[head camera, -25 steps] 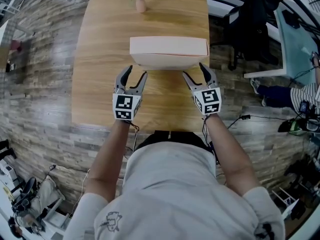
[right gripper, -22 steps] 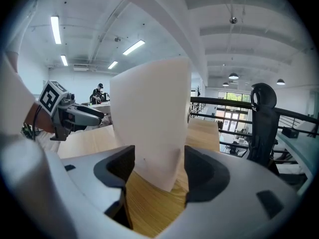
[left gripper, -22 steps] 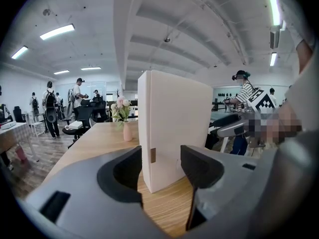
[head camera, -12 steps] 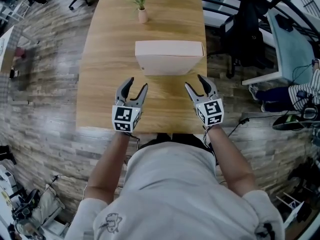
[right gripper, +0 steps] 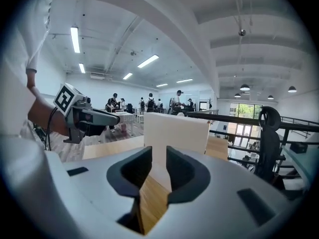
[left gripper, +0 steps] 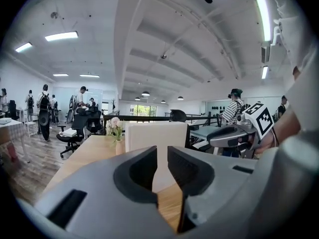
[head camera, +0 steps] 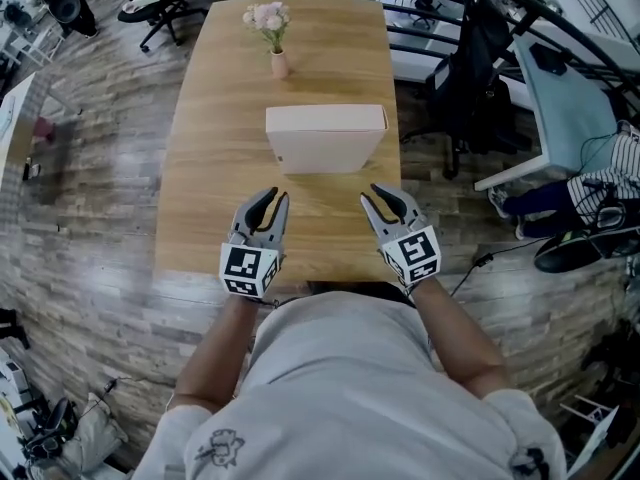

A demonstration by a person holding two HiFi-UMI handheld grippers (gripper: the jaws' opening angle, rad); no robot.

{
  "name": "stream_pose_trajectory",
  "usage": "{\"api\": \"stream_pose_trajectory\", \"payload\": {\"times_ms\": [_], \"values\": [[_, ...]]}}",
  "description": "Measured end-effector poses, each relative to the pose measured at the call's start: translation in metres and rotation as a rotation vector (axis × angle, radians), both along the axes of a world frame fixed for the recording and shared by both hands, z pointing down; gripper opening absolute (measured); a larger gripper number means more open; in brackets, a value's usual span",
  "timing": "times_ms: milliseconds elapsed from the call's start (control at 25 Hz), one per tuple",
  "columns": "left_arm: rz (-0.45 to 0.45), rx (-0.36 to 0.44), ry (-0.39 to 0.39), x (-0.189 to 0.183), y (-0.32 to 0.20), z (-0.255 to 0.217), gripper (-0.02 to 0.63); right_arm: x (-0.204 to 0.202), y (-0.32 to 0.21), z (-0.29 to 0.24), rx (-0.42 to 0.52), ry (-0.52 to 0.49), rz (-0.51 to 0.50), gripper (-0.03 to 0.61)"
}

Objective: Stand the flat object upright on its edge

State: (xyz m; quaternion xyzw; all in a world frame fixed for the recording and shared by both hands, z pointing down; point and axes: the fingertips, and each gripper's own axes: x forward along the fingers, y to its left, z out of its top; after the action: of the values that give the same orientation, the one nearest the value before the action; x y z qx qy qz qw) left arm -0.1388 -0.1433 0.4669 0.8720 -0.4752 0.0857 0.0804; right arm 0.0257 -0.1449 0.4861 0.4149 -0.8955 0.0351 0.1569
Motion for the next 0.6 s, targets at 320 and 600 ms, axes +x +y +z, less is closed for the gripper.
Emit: {"api": "stream_pose_trajectory", "payload": {"times_ms": [320, 600], "values": [[-0.015, 0.033, 0.012, 0.028, 0.029, -0.037, 0.014, 0.007, 0.029, -0.037, 0.043, -0.039, -0.081, 0.011], [-0.06, 0.027, 0.006, 0.059, 0.062, -0.042, 0.006, 0.039, 0.053, -0.042, 0.026, -0.047, -0.146, 0.005]]}}
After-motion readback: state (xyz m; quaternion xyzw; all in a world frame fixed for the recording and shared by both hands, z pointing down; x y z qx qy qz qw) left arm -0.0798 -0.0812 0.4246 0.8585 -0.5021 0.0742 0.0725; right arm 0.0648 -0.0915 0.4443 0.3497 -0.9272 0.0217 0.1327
